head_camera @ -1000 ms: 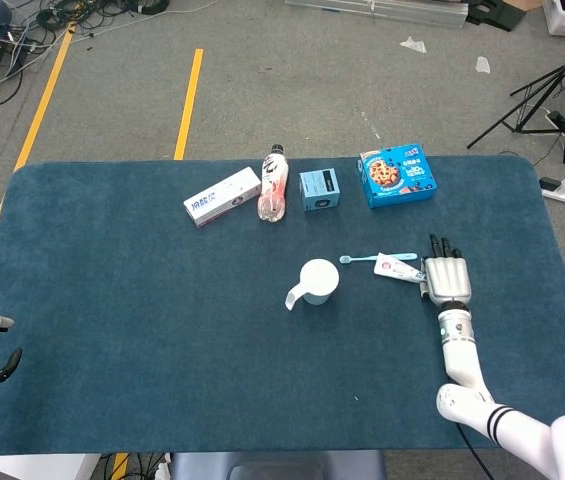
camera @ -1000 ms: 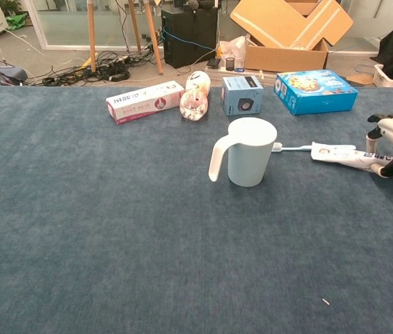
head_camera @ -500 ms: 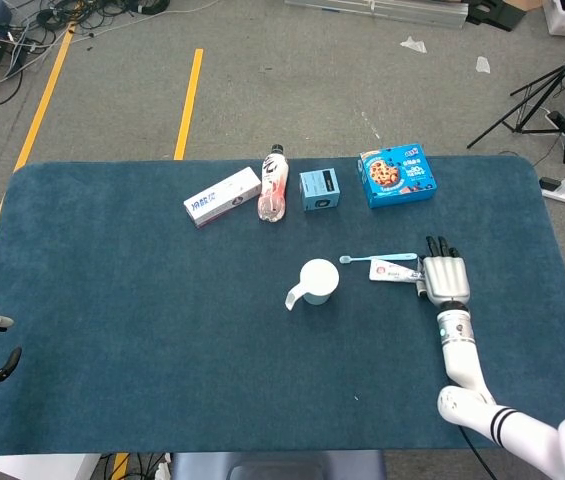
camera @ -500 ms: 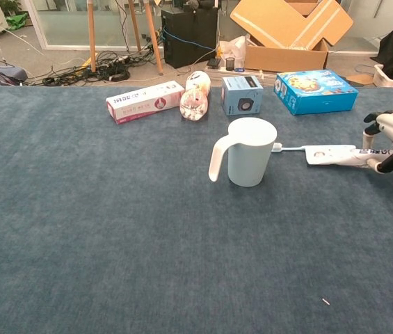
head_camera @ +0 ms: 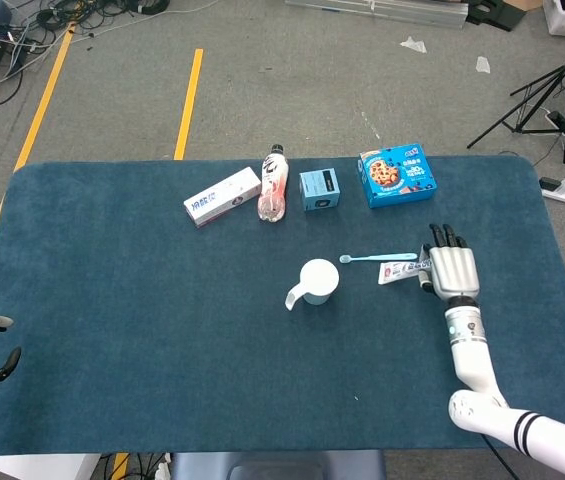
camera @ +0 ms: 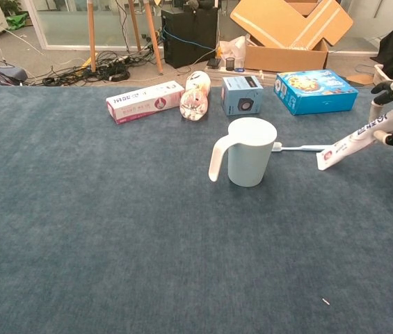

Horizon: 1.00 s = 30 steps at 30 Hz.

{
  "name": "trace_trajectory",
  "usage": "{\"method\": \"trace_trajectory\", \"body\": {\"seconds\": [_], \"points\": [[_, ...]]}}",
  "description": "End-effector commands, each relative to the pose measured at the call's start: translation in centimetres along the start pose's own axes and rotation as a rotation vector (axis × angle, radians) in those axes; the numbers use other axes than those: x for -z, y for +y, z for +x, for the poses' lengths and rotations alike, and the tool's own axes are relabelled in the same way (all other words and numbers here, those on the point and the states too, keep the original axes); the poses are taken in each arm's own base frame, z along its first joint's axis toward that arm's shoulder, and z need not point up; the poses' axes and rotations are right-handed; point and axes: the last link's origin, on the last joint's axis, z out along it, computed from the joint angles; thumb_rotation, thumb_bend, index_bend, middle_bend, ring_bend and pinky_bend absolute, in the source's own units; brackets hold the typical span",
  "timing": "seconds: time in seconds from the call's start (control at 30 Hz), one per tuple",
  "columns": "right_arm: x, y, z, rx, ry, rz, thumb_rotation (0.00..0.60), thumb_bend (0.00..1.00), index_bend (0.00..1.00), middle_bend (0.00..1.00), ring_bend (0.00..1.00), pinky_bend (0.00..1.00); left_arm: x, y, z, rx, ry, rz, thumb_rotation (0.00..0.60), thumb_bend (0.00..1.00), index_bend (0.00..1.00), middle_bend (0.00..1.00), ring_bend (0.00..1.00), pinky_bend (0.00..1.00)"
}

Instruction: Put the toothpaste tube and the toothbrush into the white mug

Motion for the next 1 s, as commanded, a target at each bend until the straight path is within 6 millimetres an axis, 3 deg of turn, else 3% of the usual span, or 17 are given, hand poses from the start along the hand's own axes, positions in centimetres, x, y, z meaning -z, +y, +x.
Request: {"method": "trace_trajectory", "body": {"seconds": [0.03,0.47,0.8,1.0], "points": [[0.2,0.1,1.2,-0.024,0.020,-0.001,0.600,0.34,0.60,0.12,0.00,0.21,0.0,0.0,0.0,0.001,0.000,0.002,0.600,0.29,0.39,0.44,0.45,0.45],[2.0,-1.5,6.5,-0.090,0.124,0.068,0.600,0.34,0.60,0.12,0.00,0.21,-0.1,-0.2,0.0,-0.002,0.000,0.009,0.600,0.29,0.39,0.44,0.45,0.45],[4.3,-4.2,11.2,-0.157,0.219,0.172,0.600,0.34,0.60,0.12,0.00,0.21,-0.1,-0.3,0.0,-0.005,0.001,0.020,0.600,0.29,0.39,0.44,0.45,0.45],[5.6,-5.7,12.8,-0.171,0.257,0.224,0.600,0.34,0.60,0.13,0.00,0.21,-0.1,-0.4,0.1,-0.006,0.007,0.024,0.600,0.29,0.39,0.44,0.45,0.45]]}}
